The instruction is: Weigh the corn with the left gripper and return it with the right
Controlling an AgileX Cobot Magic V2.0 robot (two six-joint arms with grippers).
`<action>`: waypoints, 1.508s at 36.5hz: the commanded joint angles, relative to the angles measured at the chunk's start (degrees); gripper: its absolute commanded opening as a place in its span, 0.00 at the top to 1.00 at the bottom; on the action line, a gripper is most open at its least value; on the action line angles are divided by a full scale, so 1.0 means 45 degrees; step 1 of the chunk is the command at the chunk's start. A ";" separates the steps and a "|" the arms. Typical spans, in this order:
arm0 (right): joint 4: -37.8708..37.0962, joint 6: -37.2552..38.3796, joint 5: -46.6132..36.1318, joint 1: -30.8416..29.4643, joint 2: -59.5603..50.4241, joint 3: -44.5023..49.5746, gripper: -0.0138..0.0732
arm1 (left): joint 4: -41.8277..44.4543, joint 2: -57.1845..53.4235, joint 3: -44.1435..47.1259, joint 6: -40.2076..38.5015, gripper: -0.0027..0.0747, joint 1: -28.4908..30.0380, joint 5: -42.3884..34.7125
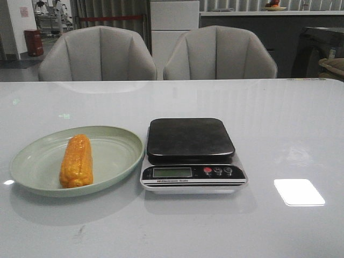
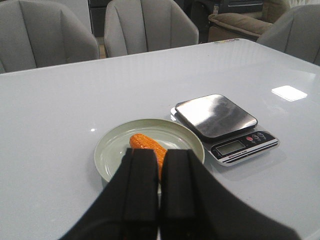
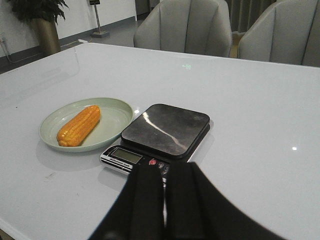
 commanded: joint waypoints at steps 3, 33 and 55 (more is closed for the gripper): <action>-0.0148 -0.0129 -0.1085 -0.0066 0.0141 -0.0337 0.63 | -0.0002 -0.0243 -0.0282 0.0022 0.82 -0.0014 -0.1025; -0.0148 -0.0129 -0.1085 -0.0066 0.0141 -0.0337 0.63 | 0.0520 -0.0243 0.2081 0.0096 0.82 0.2433 -0.3964; -0.0148 -0.0129 -0.1085 -0.0066 0.0141 -0.0337 0.63 | -0.0060 -0.0243 0.5306 -0.0068 0.82 0.6416 -0.8469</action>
